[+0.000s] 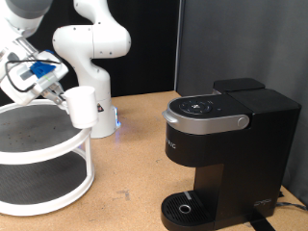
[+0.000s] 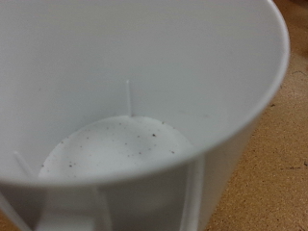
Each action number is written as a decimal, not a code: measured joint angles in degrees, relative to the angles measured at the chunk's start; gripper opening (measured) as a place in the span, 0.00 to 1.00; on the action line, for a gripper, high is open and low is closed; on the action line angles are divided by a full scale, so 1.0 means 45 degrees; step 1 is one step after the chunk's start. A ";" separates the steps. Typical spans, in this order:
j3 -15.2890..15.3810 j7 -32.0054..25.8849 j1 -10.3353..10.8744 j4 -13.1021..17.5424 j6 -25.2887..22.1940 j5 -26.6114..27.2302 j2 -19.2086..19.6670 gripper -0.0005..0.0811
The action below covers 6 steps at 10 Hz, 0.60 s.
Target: Make a cup of coffee with the keurig machine
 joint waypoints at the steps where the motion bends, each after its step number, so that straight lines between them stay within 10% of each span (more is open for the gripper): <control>1: 0.0398 0.0398 0.0307 -0.0158 0.0562 0.0465 0.0020 0.09; 6: 0.1712 0.1318 0.1729 -0.0264 0.2648 0.2158 0.0503 0.09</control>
